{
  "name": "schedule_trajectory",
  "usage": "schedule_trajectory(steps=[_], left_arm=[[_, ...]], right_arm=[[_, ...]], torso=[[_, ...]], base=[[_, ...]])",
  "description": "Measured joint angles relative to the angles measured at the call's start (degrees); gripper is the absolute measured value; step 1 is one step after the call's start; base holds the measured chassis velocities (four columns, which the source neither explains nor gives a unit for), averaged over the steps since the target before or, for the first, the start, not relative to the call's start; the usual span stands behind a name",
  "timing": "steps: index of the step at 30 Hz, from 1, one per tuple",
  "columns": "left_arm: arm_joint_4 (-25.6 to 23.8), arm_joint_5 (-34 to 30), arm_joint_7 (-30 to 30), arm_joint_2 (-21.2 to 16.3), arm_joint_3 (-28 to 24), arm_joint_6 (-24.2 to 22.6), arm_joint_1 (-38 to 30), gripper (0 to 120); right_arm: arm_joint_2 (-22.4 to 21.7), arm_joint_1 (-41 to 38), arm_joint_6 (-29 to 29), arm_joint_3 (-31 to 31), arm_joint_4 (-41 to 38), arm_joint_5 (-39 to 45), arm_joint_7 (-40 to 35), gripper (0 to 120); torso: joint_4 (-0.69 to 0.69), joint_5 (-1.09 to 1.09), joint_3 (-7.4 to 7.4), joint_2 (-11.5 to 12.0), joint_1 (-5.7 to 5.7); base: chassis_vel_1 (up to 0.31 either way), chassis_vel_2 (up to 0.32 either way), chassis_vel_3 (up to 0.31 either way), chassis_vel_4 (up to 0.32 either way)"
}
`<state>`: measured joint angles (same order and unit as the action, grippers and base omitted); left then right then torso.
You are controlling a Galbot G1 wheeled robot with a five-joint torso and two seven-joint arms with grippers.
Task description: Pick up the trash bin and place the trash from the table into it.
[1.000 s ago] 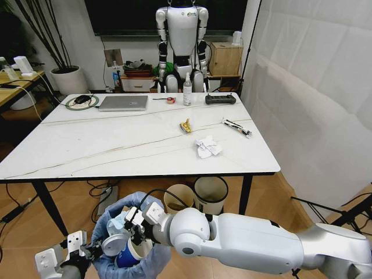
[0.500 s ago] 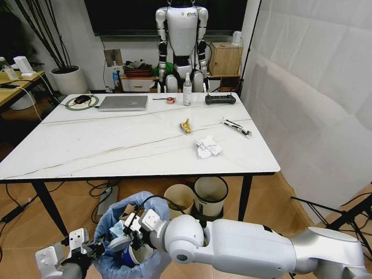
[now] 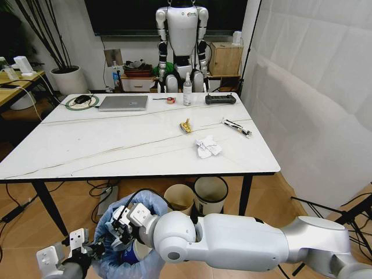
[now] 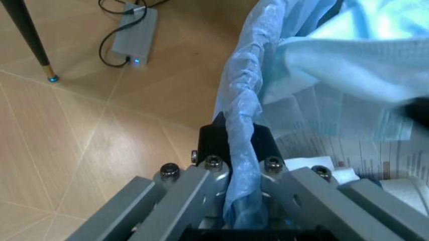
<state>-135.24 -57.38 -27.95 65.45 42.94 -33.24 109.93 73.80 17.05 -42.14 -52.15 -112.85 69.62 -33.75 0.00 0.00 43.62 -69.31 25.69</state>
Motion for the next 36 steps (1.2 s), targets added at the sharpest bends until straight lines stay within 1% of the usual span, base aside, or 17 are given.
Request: schedule_trajectory(steps=[1,3,6,8,10,13,14,15,16,17,22,23,24,25,27,29,36], left_arm=[[0.2,0.0,0.1,0.0,0.0,0.0,0.0,0],[0.3,0.0,0.1,0.0,0.0,0.0,0.0,0],[0.5,0.0,0.5,-0.1,0.2,0.2,0.0,0],[0.6,0.0,0.6,-0.1,0.2,0.3,-0.1,0],[0.6,0.0,0.6,-0.1,0.2,0.3,-0.1,0],[0.5,0.0,0.8,-0.1,0.2,0.4,-0.1,0],[0.3,0.0,0.9,0.0,0.1,0.4,-0.1,0],[0.3,0.0,0.9,0.1,0.1,0.4,-0.1,0],[0.0,0.0,1.1,0.2,0.1,0.5,0.0,0],[0.0,0.0,1.1,0.2,0.1,0.5,0.0,0],[-1.1,0.7,1.8,0.7,-0.4,1.0,0.1,0],[-1.2,0.8,1.8,0.7,-0.5,1.0,0.1,0],[-1.4,0.9,1.9,0.8,-0.7,1.1,-0.2,0],[-1.4,0.9,1.9,0.8,-0.7,1.1,-0.2,0],[-1.4,0.9,1.9,0.7,-0.7,1.1,-0.7,0],[-1.5,0.8,2.0,0.7,-0.8,1.1,-0.8,0],[-1.5,0.9,2.2,0.8,-0.7,1.2,-0.9,0]], right_arm=[[-0.1,-0.7,0.0,0.8,-0.9,2.1,-0.6,45],[-0.2,-0.9,0.0,1.0,-1.3,2.7,-0.8,47],[-2.0,-2.7,0.0,4.1,-4.1,5.3,-1.5,62],[-4.8,-3.1,0.0,7.1,-5.7,6.1,-1.5,72],[-5.8,-3.2,0.0,8.0,-6.0,6.2,-1.5,73],[-11.5,-2.5,0.0,13.4,-6.9,6.2,-1.4,87],[-13.5,-1.3,0.0,16.8,-7.1,6.2,-1.3,92],[-13.8,-1.0,0.0,17.4,-7.1,6.2,-1.3,93],[-15.8,1.2,0.0,22.0,-7.1,6.1,-1.1,98],[-15.8,1.2,0.0,22.0,-7.1,6.1,-1.1,98],[-20.4,11.9,0.0,40.2,-6.6,2.5,5.4,100],[-20.8,12.8,0.0,41.7,-6.5,1.9,6.0,100],[-21.6,16.3,0.2,47.4,-5.4,-2.2,9.1,100],[-21.6,16.3,0.2,47.4,-5.4,-2.2,9.1,100],[-22.0,19.5,2.3,52.3,-2.7,-8.6,14.0,100],[-21.3,21.6,4.3,55.7,0.6,-12.5,16.9,100],[-18.4,21.4,6.4,57.5,6.1,-13.9,18.8,100]], torso=[[0.0,0.0,0.0,0.0,0.0],[0.0,0.0,0.0,0.0,0.0],[-0.01,0.0,0.0,0.0,0.0],[-0.01,-0.01,0.0,0.0,0.0],[-0.01,-0.01,0.0,0.0,0.0],[0.01,-0.02,0.0,0.0,0.0],[0.01,-0.02,0.0,0.0,0.0],[0.01,-0.02,0.0,0.0,0.0],[0.0,-0.02,0.0,0.0,0.0],[0.0,-0.02,0.0,0.0,0.0],[0.01,-0.02,-0.01,0.0,0.0],[0.01,-0.01,0.0,0.0,0.0],[0.01,-0.03,0.0,0.0,-0.01],[0.01,-0.03,0.0,0.0,-0.01],[0.04,-0.01,0.0,0.0,-0.01],[0.02,-0.03,0.0,0.0,-0.01],[-0.01,-0.02,0.0,0.0,0.0]], base=[[0.0,0.0,0.0,0.0],[0.0,0.0,0.0,0.0],[0.0,0.0,0.0,0.0],[0.0,0.0,0.0,0.0],[0.0,0.0,0.0,0.0],[0.0,0.0,0.0,0.0],[0.0,0.0,0.0,0.0],[0.0,0.0,0.0,0.0],[0.0,0.0,0.0,0.0],[0.0,0.0,0.0,0.0],[0.0,0.0,0.0,0.0],[0.0,0.0,0.0,0.0],[0.0,0.0,0.0,0.0],[0.0,0.0,0.0,0.0],[0.0,0.0,0.0,0.0],[0.0,0.0,0.0,0.0],[0.0,0.0,0.0,0.0]])
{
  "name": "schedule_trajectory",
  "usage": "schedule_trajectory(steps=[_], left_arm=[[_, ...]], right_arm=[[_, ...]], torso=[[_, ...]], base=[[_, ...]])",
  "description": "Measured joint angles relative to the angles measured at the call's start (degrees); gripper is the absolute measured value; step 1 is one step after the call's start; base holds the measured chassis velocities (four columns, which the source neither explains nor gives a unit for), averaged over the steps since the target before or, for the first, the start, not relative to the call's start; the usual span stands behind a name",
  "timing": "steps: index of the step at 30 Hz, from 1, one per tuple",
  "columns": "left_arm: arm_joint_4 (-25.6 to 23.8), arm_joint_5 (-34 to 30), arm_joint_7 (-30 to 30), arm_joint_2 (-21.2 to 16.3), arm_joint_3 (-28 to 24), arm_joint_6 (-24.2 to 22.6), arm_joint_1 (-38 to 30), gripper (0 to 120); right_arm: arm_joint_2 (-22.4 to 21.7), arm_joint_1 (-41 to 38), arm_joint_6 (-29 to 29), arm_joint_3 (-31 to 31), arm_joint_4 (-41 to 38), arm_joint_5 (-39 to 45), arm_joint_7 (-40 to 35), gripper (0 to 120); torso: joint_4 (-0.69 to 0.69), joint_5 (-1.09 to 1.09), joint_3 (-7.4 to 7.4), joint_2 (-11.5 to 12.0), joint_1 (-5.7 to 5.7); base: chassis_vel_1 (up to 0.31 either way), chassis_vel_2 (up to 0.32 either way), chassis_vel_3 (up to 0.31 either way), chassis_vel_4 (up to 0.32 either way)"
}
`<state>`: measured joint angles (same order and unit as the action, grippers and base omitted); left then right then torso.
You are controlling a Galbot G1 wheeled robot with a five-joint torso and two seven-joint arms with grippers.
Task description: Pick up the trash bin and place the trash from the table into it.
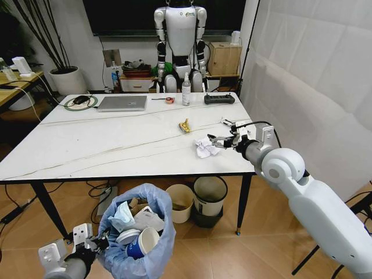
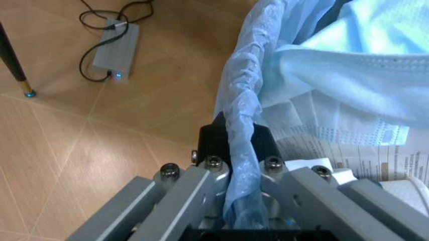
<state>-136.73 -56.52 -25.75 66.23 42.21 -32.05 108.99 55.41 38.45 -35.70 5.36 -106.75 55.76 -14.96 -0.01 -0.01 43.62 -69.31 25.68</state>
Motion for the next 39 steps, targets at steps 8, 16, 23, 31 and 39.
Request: schedule_trajectory(steps=[8,16,23,31,39], left_arm=[[0.9,0.3,0.1,0.1,0.0,0.0,-0.6,0],[0.8,0.4,0.1,0.4,0.2,0.0,-0.7,0],[1.1,0.4,0.1,0.6,0.0,0.0,-1.1,0],[1.3,0.4,0.1,0.7,0.0,0.0,-1.0,0],[1.3,0.3,0.1,0.5,0.2,0.0,-1.0,0]], right_arm=[[3.7,-1.6,2.7,-3.3,6.7,-3.4,3.4,100],[7.6,-3.2,3.4,-6.5,13.7,-6.8,5.2,100],[9.4,-3.7,4.2,-7.6,17.8,-8.9,7.1,98],[9.9,-4.0,5.1,-7.8,20.4,-10.5,8.4,75],[10.3,-4.5,5.2,-8.2,20.9,-10.7,8.6,46]], torso=[[0.0,0.01,0.0,0.0,0.0],[0.0,0.02,0.0,0.0,0.0],[0.0,0.02,0.0,0.0,0.01],[0.02,0.02,0.0,0.0,0.01],[0.01,0.02,0.0,0.0,0.01]], base=[[0.0,0.0,0.0,0.0],[0.0,0.0,0.0,0.0],[0.0,0.0,0.0,0.0],[0.0,0.0,0.0,0.0],[0.0,0.0,0.0,0.0]])
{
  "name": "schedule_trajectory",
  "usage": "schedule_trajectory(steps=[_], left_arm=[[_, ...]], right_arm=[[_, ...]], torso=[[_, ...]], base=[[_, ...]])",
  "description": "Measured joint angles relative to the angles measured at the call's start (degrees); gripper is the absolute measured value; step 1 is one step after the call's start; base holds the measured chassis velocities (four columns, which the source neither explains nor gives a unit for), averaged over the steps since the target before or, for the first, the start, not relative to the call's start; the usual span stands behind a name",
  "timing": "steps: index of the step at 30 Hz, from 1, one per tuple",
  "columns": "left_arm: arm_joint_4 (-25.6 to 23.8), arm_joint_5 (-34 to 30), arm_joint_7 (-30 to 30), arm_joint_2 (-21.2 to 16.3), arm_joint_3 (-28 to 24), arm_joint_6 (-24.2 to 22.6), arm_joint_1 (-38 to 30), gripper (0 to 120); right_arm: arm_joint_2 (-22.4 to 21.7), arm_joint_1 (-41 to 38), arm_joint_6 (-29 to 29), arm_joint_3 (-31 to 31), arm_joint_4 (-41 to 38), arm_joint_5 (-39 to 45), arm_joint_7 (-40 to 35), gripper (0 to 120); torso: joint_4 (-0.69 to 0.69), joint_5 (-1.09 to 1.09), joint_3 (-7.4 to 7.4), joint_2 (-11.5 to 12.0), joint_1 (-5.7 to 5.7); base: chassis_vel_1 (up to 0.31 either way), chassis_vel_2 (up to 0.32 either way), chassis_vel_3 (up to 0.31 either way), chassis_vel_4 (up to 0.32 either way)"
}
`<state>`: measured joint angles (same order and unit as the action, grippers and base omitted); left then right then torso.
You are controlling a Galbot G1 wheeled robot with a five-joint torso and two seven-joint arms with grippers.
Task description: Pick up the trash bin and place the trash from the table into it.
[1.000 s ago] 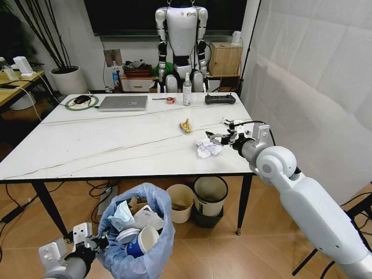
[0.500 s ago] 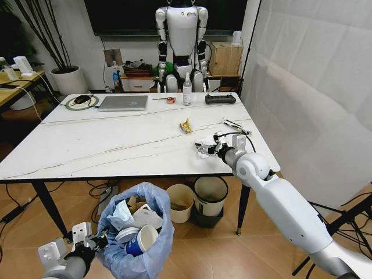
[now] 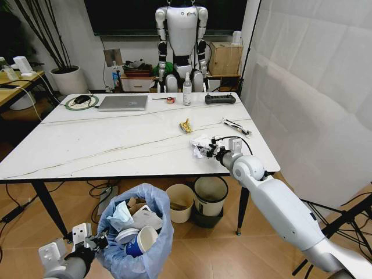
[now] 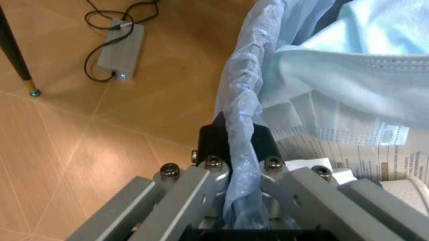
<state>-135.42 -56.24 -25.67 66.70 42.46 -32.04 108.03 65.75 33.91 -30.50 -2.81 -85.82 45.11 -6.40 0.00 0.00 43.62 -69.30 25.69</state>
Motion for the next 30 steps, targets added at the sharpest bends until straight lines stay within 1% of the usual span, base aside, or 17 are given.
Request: schedule_trajectory(steps=[1,2,3,4,5,6,7,10,11,12,20,27,30], left_arm=[[0.0,0.0,0.0,0.0,0.0,0.0,0.0,0],[0.0,0.0,0.0,0.0,0.0,0.0,0.0,0],[0.0,0.0,0.0,0.0,0.0,0.0,0.0,0],[0.0,0.0,0.0,0.0,0.0,0.0,0.0,0],[0.0,-0.1,0.0,0.0,0.1,0.0,0.0,0],[0.0,-0.1,0.0,0.0,0.1,0.0,0.0,0],[0.0,-0.1,0.0,0.0,0.1,0.0,0.0,0],[0.0,-0.2,0.0,-0.1,0.1,0.0,-0.2,0],[0.0,-0.2,0.0,-0.1,0.1,0.0,-0.2,0],[0.0,-0.2,0.0,-0.1,0.1,0.0,-0.2,0],[0.0,-0.2,0.0,-0.2,0.2,0.0,-0.2,0],[-0.1,-0.2,-0.1,-0.2,0.3,0.0,-0.1,0],[-0.3,-0.2,-0.1,-0.3,0.3,0.0,0.0,0]], right_arm=[[0.0,0.0,0.0,0.0,0.1,0.0,0.0,41],[0.0,0.0,0.0,-0.1,0.2,-0.1,0.0,39],[0.0,0.0,0.0,-0.1,0.4,-0.4,0.1,32],[0.0,0.0,0.0,-0.1,0.4,-0.5,0.1,32],[0.1,0.1,0.1,-0.2,0.5,-0.7,0.2,24],[0.1,0.1,0.1,-0.2,0.5,-0.7,0.2,24],[0.2,0.1,0.1,-0.3,0.6,-0.9,0.3,21],[0.2,0.2,0.1,-0.5,0.5,-0.9,0.3,8],[0.1,0.2,0.1,-0.6,0.5,-0.9,0.3,6],[0.0,0.2,0.1,-0.6,0.4,-0.9,0.3,1],[-0.1,0.2,0.1,-0.7,0.3,-0.9,0.3,0],[-1.5,0.3,-0.1,-0.5,-1.5,-0.3,0.1,0],[-3.7,0.7,-0.8,0.1,-5.5,1.5,-0.7,8]], torso=[[0.0,0.0,0.0,0.0,0.0],[0.0,0.0,0.0,0.0,0.0],[0.0,0.0,0.0,0.0,0.0],[0.01,0.0,0.0,0.0,0.0],[0.0,0.0,0.0,0.0,0.0],[0.0,0.0,0.0,0.0,0.0],[0.0,0.0,0.0,0.0,0.0],[0.0,0.0,0.0,0.0,0.0],[0.0,0.0,0.0,0.0,0.0],[0.0,0.0,0.0,0.0,0.0],[0.0,0.0,0.0,0.0,-0.01],[-0.01,-0.01,0.0,0.0,-0.01],[0.01,0.0,0.0,0.0,-0.01]], base=[[0.0,0.0,0.0,0.0],[0.0,0.0,0.0,0.0],[0.0,0.0,0.0,0.0],[0.0,0.0,0.0,0.0],[0.0,0.0,0.0,0.0],[0.0,0.0,0.0,0.0],[0.0,0.0,0.0,0.0],[0.0,0.0,0.0,0.0],[0.0,0.0,0.0,0.0],[0.0,0.0,0.0,0.0],[0.0,0.0,0.0,0.0],[0.0,0.0,0.0,0.0],[0.0,0.0,0.0,0.0]])
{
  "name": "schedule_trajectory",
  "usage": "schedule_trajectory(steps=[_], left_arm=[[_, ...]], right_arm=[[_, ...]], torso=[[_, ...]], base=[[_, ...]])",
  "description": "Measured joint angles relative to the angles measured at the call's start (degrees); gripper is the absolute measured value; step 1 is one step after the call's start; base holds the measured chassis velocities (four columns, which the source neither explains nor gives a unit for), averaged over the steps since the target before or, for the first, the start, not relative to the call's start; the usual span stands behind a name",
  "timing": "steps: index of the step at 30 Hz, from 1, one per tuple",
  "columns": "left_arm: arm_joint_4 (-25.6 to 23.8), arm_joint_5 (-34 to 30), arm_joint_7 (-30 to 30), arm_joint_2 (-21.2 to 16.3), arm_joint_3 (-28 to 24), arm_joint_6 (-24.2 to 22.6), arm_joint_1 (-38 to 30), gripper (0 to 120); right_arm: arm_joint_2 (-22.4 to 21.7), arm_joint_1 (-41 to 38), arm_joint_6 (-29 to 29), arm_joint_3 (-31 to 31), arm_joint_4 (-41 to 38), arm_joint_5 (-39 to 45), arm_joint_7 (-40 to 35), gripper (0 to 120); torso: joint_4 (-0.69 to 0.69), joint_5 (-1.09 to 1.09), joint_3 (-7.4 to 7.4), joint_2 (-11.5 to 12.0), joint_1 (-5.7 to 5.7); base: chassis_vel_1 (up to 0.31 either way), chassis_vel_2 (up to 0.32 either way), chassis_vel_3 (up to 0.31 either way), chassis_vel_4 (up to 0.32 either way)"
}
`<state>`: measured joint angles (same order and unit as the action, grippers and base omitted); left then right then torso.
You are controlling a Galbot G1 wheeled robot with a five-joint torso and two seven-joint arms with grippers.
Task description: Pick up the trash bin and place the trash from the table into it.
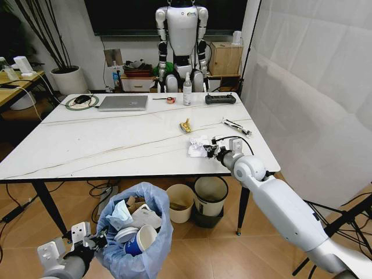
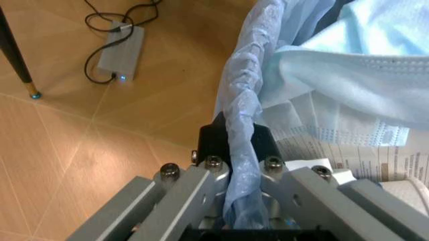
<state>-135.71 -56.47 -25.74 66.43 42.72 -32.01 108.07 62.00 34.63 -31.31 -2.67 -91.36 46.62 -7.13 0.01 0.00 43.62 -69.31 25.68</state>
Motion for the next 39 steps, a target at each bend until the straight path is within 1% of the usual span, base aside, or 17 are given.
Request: schedule_trajectory(steps=[1,2,4,5,8,9,10,12,13,15,19,20,25,26,32,38,39], left_arm=[[-0.1,0.0,0.0,0.0,0.0,0.0,0.1,0],[-0.1,0.0,0.0,-0.1,0.0,0.0,0.1,0],[-0.3,0.0,0.0,-0.1,0.1,0.0,0.1,0],[-0.3,0.0,0.0,-0.1,0.1,0.0,0.1,0],[-0.3,0.0,0.0,-0.2,0.1,0.0,0.1,0],[-0.3,0.0,0.0,-0.2,0.1,0.0,0.1,0],[-0.3,0.0,0.0,-0.1,0.1,0.0,0.1,0],[-0.3,0.1,0.0,-0.1,0.1,0.1,0.1,0],[-0.3,0.1,0.0,-0.1,0.1,0.1,0.1,0],[-0.3,0.1,0.0,-0.1,0.0,0.1,0.0,0],[-0.3,0.1,0.0,-0.1,0.0,0.1,-0.1,0],[-0.3,0.1,0.0,-0.1,0.0,0.1,-0.1,0],[-0.1,0.1,0.0,-0.1,0.0,0.1,-0.1,0],[0.0,0.1,0.0,-0.1,0.0,0.1,-0.2,0],[0.3,0.2,0.0,0.2,-0.1,0.1,-0.3,0],[0.4,0.2,0.1,0.2,-0.1,0.1,-0.6,0],[0.5,0.2,0.1,0.3,-0.1,0.1,-0.6,0]], right_arm=[[-0.6,0.2,-0.2,0.1,-1.4,0.5,-0.3,14],[-0.9,0.3,-0.3,0.2,-2.0,0.7,-0.4,15],[-1.5,0.7,-0.7,0.3,-3.8,1.4,-0.9,27],[-1.5,0.7,-0.7,0.3,-3.8,1.4,-0.9,27],[-2.0,1.3,-0.9,0.6,-5.5,2.0,-1.5,39],[-2.1,1.4,-0.9,0.7,-5.6,2.0,-1.6,41],[-2.3,1.6,-1.0,0.8,-6.1,2.1,-1.7,48],[-2.4,1.8,-1.0,0.9,-6.2,2.1,-1.8,55],[-2.4,1.8,-1.0,0.9,-6.2,2.1,-1.8,55],[-2.3,1.8,-1.0,0.9,-6.1,2.1,-1.9,62],[-0.5,0.3,-0.8,-0.1,-3.1,1.9,-1.7,81],[-0.5,0.3,-0.8,-0.1,-3.1,1.9,-1.7,81],[2.8,-1.4,-0.1,-1.6,1.6,0.7,-1.0,98],[3.5,-1.8,0.2,-1.9,3.0,0.1,-0.6,100],[6.3,-2.9,0.6,-2.5,6.5,-0.9,-0.3,100],[8.0,-3.6,1.2,-2.8,9.4,-3.2,0.4,100],[8.4,-3.9,1.5,-2.8,10.2,-4.0,0.7,96]], torso=[[0.0,0.0,0.0,0.0,0.0],[0.0,-0.01,0.0,0.0,0.0],[0.0,-0.01,0.0,0.0,0.0],[0.0,-0.01,0.0,0.0,0.0],[-0.01,0.0,0.0,0.0,0.0],[-0.01,0.0,0.0,0.0,0.0],[-0.01,-0.01,0.0,0.0,0.0],[0.0,-0.01,0.0,0.0,0.0],[0.0,-0.01,0.0,0.0,0.0],[-0.01,-0.01,0.0,0.0,0.0],[0.0,0.0,0.0,0.0,0.0],[0.0,0.0,0.0,0.0,0.0],[-0.02,0.0,0.0,0.0,0.0],[-0.01,0.01,0.0,0.0,0.0],[-0.01,0.0,0.0,0.0,0.0],[-0.01,0.0,0.0,0.0,0.0],[-0.01,0.0,0.0,0.0,0.01]], base=[[0.0,0.0,0.0,0.0],[0.0,0.0,0.0,0.0],[0.0,0.0,0.0,0.0],[0.0,0.0,0.0,0.0],[0.0,0.0,0.0,0.0],[0.0,0.0,0.0,0.0],[0.0,0.0,0.0,0.0],[0.0,0.0,0.0,0.0],[0.0,0.0,0.0,0.0],[0.0,0.0,0.0,0.0],[0.0,0.0,0.0,0.0],[0.0,0.0,0.0,0.0],[0.0,0.0,0.0,0.0],[0.0,0.0,0.0,0.0],[0.0,0.0,0.0,0.0],[0.0,0.0,0.0,0.0],[0.0,0.0,0.0,0.0]])
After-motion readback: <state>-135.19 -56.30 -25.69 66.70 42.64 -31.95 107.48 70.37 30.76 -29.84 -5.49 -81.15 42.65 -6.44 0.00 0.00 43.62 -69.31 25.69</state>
